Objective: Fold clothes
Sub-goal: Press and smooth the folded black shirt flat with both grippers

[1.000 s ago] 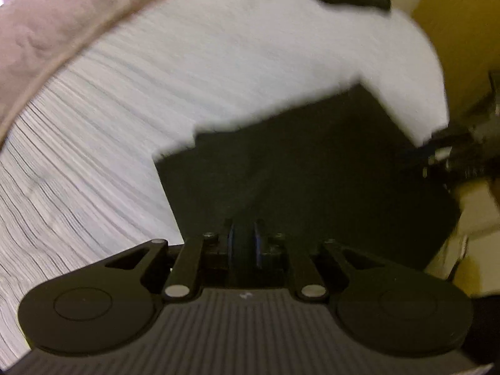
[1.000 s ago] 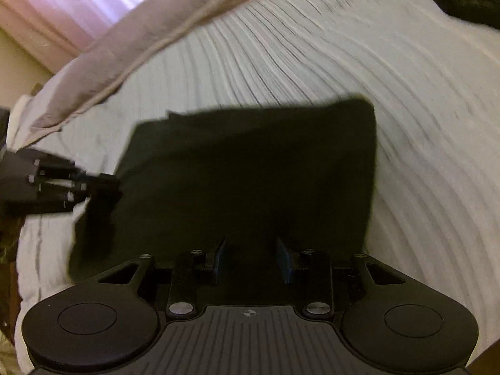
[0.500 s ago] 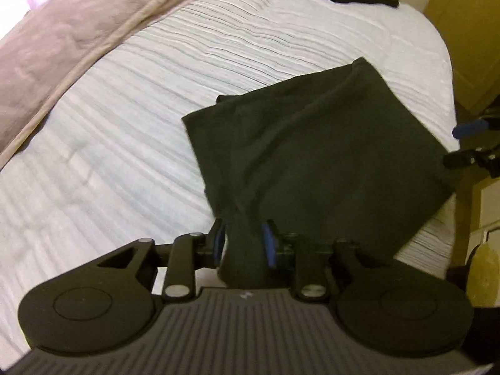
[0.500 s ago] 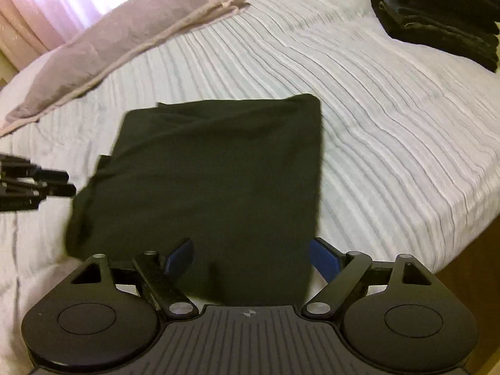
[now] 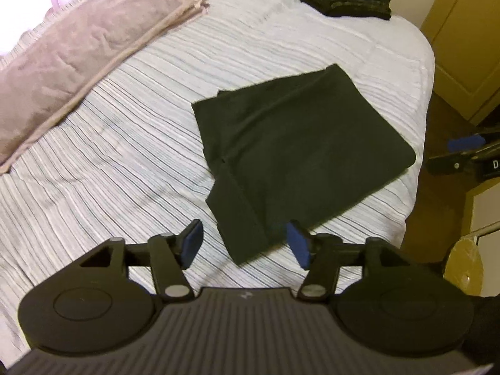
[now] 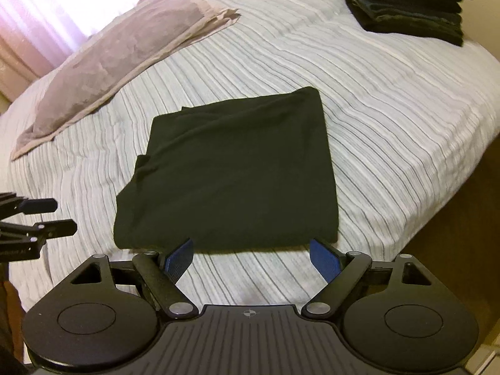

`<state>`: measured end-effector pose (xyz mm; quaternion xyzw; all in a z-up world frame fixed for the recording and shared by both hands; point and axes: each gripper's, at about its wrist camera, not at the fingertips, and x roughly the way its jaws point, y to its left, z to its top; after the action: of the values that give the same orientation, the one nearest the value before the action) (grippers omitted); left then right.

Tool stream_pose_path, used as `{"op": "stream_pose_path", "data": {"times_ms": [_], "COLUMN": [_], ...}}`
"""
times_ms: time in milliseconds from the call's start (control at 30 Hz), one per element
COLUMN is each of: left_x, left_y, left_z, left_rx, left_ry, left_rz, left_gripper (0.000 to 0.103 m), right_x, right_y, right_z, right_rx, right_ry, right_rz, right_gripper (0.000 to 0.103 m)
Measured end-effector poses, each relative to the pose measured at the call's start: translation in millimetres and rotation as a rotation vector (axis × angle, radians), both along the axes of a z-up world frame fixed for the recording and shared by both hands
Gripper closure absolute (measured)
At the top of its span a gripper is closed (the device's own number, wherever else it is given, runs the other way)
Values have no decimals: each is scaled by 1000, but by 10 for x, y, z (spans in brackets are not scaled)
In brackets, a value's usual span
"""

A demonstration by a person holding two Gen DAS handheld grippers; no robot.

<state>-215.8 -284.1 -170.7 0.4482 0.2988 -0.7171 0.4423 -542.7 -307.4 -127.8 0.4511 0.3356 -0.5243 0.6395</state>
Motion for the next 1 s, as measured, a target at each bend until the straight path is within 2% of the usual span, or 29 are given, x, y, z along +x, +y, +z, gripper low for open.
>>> {"op": "stream_pose_path", "data": {"times_ms": [67,533,733,1000], "left_x": [20,142,148,2], "left_y": [11,103,182,266], "left_z": [30,85,34,-39], "left_rx": [-9,-27,-22,-8], "left_ry": [-4,-11,-17,-33], "left_rz": [7,-13,-30,-85], "left_gripper": [41,40,40,40], "right_x": [12,174,257,167], "right_y": [-1,63,109,225], "right_z": [36,135,109,67], "right_rx": [-5,-27,6,22], "right_ry": [3,33,145,147], "right_rz": [-7,26,91,90], "right_gripper": [19,19,19,19]}}
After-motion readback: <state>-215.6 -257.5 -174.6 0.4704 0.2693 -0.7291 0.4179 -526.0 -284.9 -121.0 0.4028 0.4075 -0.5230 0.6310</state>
